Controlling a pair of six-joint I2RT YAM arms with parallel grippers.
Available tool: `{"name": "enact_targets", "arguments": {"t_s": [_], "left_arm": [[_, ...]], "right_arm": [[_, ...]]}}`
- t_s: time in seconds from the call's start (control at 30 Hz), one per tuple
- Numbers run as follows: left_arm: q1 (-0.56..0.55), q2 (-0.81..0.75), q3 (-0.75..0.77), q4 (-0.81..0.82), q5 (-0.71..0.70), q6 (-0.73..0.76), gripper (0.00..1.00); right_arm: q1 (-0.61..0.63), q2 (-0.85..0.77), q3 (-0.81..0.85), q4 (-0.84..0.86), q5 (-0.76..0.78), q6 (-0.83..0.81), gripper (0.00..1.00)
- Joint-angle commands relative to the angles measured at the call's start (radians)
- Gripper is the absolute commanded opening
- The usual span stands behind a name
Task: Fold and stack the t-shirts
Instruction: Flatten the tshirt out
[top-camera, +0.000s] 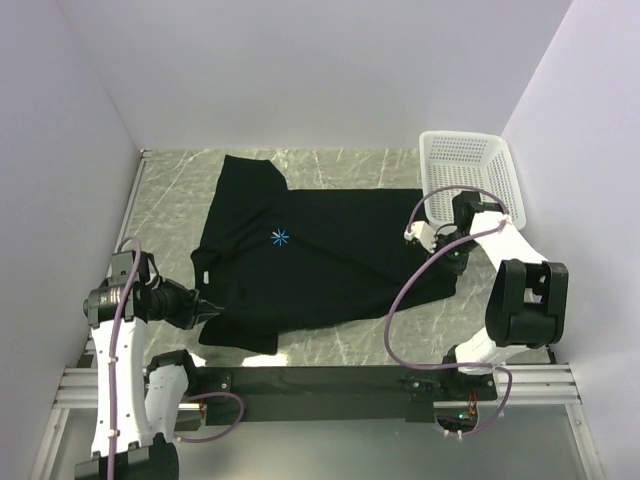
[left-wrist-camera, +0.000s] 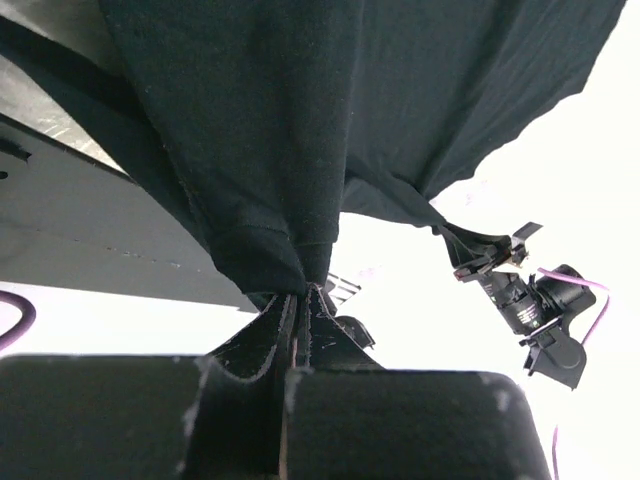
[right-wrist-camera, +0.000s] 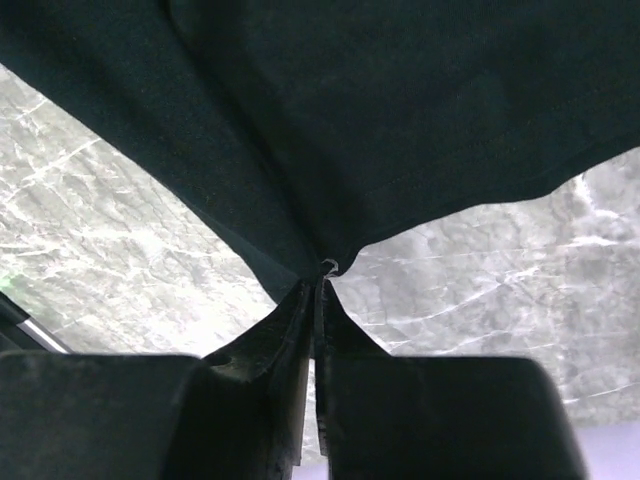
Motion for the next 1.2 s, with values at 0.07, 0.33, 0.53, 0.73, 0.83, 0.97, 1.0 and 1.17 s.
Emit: {"name": "enact_targets", "arguments": {"t_s": [0.07,0.33,0.53,0.73,0.83,0.97,1.0,1.17], "left_arm": [[0.000,0.023,0.027,-0.031,0.028,0.040,0.05],[-0.002,0.055,0.320,-0.028,-0.045,0.171,0.74],[0.000,0.061,0.279,0.241,-0.111,0.235,0.77],[-0.044,0.171,0.019,0.787,-0.238,0.287,0.78],[-0.043,0.382,0.054,0.956,-0.274,0.309,0.79],[-0.058,0.685,0.221,1.095,-0.246,0.379,0.77],[-0.064,0.746,0.264,1.083,-0.268,0.401,0.77],[-0.077,1.139,0.586,0.991,-0.291,0.520,0.73]], "right_arm": [[-0.002,-0.055,-0.021,-0.023,0.001,-0.056,0.15],[-0.118,-0.234,-0.057,-0.195,-0.050,-0.272,0.47],[-0.118,-0.217,0.005,-0.157,-0.207,-0.139,0.52],[0.096,-0.085,0.133,0.045,-0.331,0.293,0.53],[0.187,-0.026,0.191,0.129,-0.320,0.505,0.53],[0.209,0.086,0.320,0.238,-0.307,0.781,0.53],[0.209,0.134,0.384,0.236,-0.306,0.803,0.52],[0.215,0.233,0.516,0.216,-0.292,0.867,0.52]]}}
